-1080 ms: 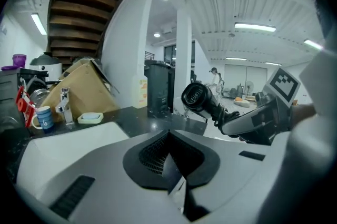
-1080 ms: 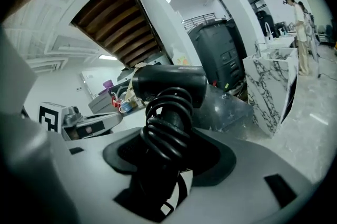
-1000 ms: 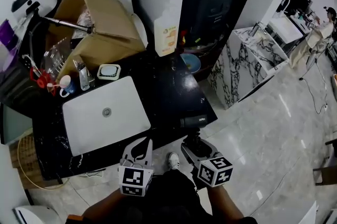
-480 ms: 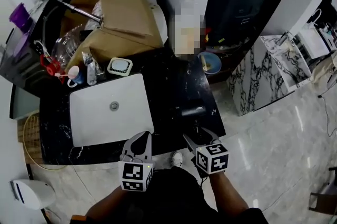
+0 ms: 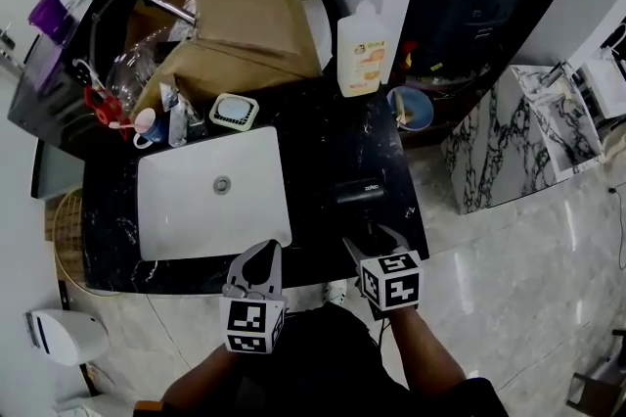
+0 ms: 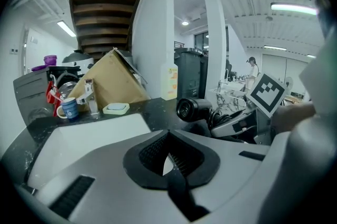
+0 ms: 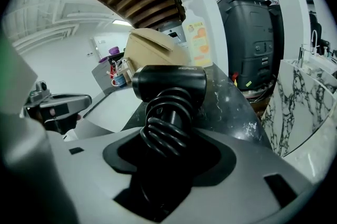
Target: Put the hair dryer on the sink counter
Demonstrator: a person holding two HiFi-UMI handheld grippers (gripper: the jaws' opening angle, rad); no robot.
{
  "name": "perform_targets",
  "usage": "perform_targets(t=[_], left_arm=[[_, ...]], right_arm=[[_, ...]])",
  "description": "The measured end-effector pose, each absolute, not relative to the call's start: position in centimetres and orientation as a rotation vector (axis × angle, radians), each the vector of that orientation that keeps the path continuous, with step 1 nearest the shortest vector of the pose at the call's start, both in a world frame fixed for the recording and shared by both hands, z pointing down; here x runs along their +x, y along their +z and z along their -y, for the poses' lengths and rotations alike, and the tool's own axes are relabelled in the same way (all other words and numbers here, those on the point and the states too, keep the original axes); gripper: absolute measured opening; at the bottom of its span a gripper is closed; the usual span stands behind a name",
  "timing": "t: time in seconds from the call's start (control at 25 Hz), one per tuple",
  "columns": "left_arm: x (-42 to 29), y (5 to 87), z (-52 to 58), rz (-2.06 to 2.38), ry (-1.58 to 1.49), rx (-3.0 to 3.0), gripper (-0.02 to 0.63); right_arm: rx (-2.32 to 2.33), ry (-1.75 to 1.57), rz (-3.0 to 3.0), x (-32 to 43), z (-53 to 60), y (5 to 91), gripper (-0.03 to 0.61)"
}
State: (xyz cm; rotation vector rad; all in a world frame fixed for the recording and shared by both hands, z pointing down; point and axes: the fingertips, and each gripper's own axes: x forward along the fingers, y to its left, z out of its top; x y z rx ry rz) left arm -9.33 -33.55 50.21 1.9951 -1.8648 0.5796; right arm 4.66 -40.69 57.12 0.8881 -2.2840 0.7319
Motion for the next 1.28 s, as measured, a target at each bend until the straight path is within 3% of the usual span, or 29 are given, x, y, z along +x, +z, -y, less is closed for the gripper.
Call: perform_targets(t=[0.88,1.28], left_arm=[[-9.2,49.9,33.4,1.826,0.562,2.051,0.008],[-9.5,49.2,31.1,1.79,0.52,2.135,0.008]], right_arm=[[0.905,0.545,2.15,4.0,40.5,59.4,0.268],[1.081,0.508,2.209,6.1,40.2,55.8,0.311]])
